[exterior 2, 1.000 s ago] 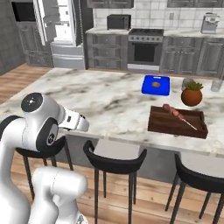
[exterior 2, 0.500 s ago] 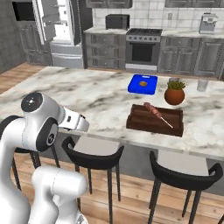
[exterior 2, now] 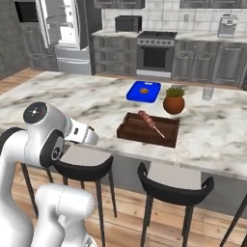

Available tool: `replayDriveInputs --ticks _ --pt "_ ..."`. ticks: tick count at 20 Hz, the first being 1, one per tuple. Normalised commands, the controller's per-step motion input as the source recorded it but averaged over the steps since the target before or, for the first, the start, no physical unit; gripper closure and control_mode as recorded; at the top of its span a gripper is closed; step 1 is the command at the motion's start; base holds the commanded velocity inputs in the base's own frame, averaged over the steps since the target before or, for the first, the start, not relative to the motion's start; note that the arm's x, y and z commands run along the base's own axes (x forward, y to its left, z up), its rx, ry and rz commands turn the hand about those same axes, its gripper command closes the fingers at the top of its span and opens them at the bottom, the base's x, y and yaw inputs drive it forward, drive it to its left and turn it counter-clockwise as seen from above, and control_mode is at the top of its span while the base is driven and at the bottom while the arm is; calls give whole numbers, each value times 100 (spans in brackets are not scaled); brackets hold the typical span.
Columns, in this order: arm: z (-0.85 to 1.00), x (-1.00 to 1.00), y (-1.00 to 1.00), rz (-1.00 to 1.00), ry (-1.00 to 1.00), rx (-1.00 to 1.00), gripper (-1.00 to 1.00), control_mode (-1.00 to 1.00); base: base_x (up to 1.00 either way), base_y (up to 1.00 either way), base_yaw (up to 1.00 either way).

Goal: Take the donut and cake from the fridge and place them on the empty tray on the dining counter.

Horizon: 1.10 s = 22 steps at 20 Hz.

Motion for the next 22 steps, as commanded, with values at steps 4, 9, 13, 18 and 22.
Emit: replayDriveInputs --ticks 4,9,13,18,22 --pt "0 0 0 0 0 0 100 100 -6 -59 8" --pt "0 0 0 0 0 0 100 100 -11 -61 8" --pt "0 0 0 0 0 0 100 100 -11 -60 7" --pt "0 0 0 0 0 0 100 100 -12 -62 7" --pt "0 0 0 0 0 0 100 100 -12 -61 6"
